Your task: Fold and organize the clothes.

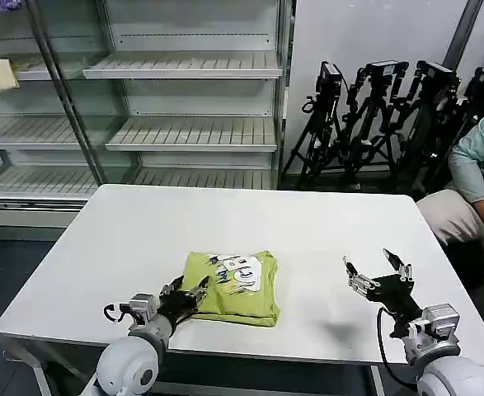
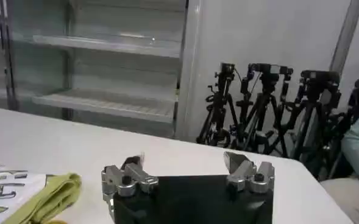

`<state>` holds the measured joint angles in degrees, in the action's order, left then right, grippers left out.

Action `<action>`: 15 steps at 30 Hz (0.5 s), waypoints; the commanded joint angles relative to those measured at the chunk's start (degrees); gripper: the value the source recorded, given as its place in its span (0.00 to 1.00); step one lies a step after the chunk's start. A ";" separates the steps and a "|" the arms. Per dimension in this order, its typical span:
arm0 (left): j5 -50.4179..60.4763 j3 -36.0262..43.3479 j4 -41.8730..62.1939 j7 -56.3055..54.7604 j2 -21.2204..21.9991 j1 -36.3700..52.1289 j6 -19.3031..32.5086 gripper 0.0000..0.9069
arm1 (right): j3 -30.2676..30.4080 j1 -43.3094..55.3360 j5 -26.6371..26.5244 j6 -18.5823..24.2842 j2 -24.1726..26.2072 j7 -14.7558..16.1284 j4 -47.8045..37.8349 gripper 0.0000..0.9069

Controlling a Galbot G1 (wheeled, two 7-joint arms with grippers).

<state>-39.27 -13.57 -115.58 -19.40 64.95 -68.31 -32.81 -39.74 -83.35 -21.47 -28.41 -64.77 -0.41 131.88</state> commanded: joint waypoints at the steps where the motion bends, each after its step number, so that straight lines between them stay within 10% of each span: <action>1: -0.83 -0.13 1.30 -0.52 0.34 -0.72 -0.29 0.02 | -0.13 -0.44 0.00 -0.06 -0.02 -0.14 0.24 1.00; 15: -1.87 -7.17 -0.88 5.75 -2.78 -0.89 0.73 0.01 | 0.75 0.94 0.70 -0.21 -0.28 -0.17 -0.18 1.00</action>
<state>-39.97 -15.31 -115.08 -16.94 64.43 -68.42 -32.51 -39.43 -83.25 -21.04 -28.50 -64.95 -0.56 131.99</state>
